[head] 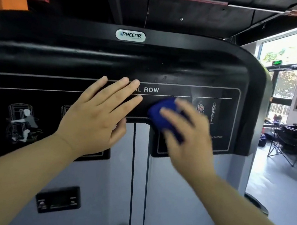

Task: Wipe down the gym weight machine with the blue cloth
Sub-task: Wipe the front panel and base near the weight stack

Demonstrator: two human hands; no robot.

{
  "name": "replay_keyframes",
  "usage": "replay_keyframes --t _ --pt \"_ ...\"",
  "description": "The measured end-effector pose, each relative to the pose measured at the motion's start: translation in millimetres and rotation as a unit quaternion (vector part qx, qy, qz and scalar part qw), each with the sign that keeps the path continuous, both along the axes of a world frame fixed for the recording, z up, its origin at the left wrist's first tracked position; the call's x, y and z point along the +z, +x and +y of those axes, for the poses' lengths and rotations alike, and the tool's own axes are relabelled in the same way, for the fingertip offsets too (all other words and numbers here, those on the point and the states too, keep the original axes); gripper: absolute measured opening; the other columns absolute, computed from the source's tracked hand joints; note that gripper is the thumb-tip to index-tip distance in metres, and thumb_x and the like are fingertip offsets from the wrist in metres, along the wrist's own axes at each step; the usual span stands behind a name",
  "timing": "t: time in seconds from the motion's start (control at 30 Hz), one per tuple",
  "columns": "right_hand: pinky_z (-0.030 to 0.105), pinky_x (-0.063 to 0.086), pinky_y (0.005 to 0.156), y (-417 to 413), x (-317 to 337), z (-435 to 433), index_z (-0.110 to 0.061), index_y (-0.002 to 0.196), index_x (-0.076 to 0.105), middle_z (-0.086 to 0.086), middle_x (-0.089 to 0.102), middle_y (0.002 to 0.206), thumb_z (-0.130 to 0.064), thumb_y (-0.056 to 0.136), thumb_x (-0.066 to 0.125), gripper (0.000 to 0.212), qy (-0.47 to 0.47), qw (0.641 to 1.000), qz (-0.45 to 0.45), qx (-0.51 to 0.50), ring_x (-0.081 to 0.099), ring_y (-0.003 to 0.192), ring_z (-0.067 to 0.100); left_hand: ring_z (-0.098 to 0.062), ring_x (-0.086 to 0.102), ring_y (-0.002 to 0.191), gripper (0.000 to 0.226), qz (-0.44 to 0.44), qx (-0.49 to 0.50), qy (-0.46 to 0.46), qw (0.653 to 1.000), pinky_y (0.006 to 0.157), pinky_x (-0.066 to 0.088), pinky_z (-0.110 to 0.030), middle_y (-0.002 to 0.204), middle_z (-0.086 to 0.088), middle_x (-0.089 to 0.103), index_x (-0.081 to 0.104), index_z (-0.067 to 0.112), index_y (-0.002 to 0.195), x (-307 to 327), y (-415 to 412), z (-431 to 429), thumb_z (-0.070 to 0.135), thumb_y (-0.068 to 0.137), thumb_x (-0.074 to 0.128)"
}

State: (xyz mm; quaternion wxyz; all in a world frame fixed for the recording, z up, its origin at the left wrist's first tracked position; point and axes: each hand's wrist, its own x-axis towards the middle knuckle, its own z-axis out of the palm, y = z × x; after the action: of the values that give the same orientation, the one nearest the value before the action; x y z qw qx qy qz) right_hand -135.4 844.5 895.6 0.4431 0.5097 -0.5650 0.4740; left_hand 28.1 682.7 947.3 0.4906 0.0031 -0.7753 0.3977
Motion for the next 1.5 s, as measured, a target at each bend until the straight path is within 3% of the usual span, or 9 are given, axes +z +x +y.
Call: replay_keyframes --t 0.13,0.37,0.63,0.77,0.9,1.07,1.17,1.3,1.5 --pt "0.004 0.021 0.103 -4 57 -3 -0.023 0.129 0.063 0.003 0.046 0.145 -0.009 0.086 0.068 0.045 -0.101 0.991 -0.085 -0.003 0.035 0.118 0.008 -0.027 0.038 0.142 0.049 0.005 0.003 -0.001 1.000 0.118 0.024 -0.049 0.153 -0.011 0.040 0.054 0.011 0.140 -1 -1 1 0.022 0.093 0.045" --pt "0.035 0.038 0.104 -1 -48 -1 -0.019 0.119 0.070 0.006 0.052 0.141 -0.006 0.083 0.061 0.040 0.082 0.991 0.109 -0.008 0.051 0.108 0.027 -0.029 0.038 0.141 0.049 0.003 0.000 -0.005 1.000 0.118 0.024 -0.050 0.153 -0.013 0.040 0.053 0.009 0.140 -2 -1 0 0.022 0.094 0.043" --pt "0.000 0.016 0.101 15 67 -10 -0.023 0.131 0.061 0.003 0.044 0.144 -0.009 0.086 0.064 0.047 -0.100 0.984 -0.148 0.026 0.037 0.122 0.018 -0.026 0.038 0.141 0.048 -0.007 -0.058 0.047 0.997 0.120 0.021 -0.047 0.152 -0.011 0.040 0.055 0.008 0.136 0 2 2 0.018 0.089 0.049" --pt "0.007 0.021 0.109 43 42 -19 -0.025 0.139 0.053 -0.004 0.043 0.149 -0.003 0.085 0.066 0.061 0.061 0.991 -0.062 0.101 0.038 0.125 0.014 -0.026 0.036 0.141 0.061 0.006 -0.111 0.091 0.990 0.119 0.024 -0.043 0.156 -0.015 0.030 0.036 0.007 0.144 -1 10 6 0.022 0.089 0.055" --pt "0.020 0.040 0.105 59 47 -12 -0.025 0.143 0.042 -0.003 0.048 0.145 0.001 0.084 0.070 0.071 0.110 0.960 -0.129 0.221 0.046 0.127 0.003 -0.027 0.048 0.130 0.053 -0.023 -0.113 0.010 0.993 0.112 0.038 -0.039 0.145 -0.014 0.047 0.035 0.007 0.145 7 16 9 0.024 0.099 0.055" --pt "0.016 0.029 0.113 74 53 -10 -0.027 0.147 0.040 -0.010 0.033 0.156 0.000 0.087 0.065 0.071 0.195 0.961 -0.087 0.173 0.029 0.139 -0.001 -0.032 0.054 0.093 0.040 -0.032 -0.046 -0.036 0.998 0.087 0.050 -0.040 0.107 -0.015 0.062 0.052 0.012 0.135 14 32 4 0.014 0.095 0.057" --pt "0.016 0.009 0.119 84 60 -15 -0.026 0.147 0.041 -0.011 0.029 0.158 -0.006 0.090 0.061 0.064 0.182 0.975 -0.031 0.121 0.012 0.147 0.002 -0.031 0.040 0.086 0.041 0.072 -0.009 0.033 0.997 0.076 0.041 -0.040 0.096 -0.018 0.055 0.062 0.013 0.126 33 61 -9 0.018 0.085 0.062" --pt "0.026 -0.007 0.120 100 59 -35 -0.025 0.151 0.034 -0.008 0.017 0.163 -0.013 0.095 0.056 0.061 0.200 0.976 -0.020 0.080 0.000 0.150 0.007 -0.044 0.046 0.109 0.039 0.161 0.029 0.136 0.977 0.099 0.033 -0.043 0.134 -0.022 0.050 0.063 0.008 0.119 39 95 -31 0.014 0.080 0.060" --pt "0.035 -0.014 0.117 120 2 -70 -0.023 0.151 0.035 -0.006 0.008 0.164 -0.011 0.095 0.054 0.061 0.208 0.976 0.001 0.056 -0.013 0.145 0.004 -0.041 0.040 0.128 0.049 0.009 0.041 0.124 0.991 0.120 0.019 -0.039 0.142 -0.019 0.046 0.056 0.009 0.124 -94 114 -42 0.025 0.078 0.057"
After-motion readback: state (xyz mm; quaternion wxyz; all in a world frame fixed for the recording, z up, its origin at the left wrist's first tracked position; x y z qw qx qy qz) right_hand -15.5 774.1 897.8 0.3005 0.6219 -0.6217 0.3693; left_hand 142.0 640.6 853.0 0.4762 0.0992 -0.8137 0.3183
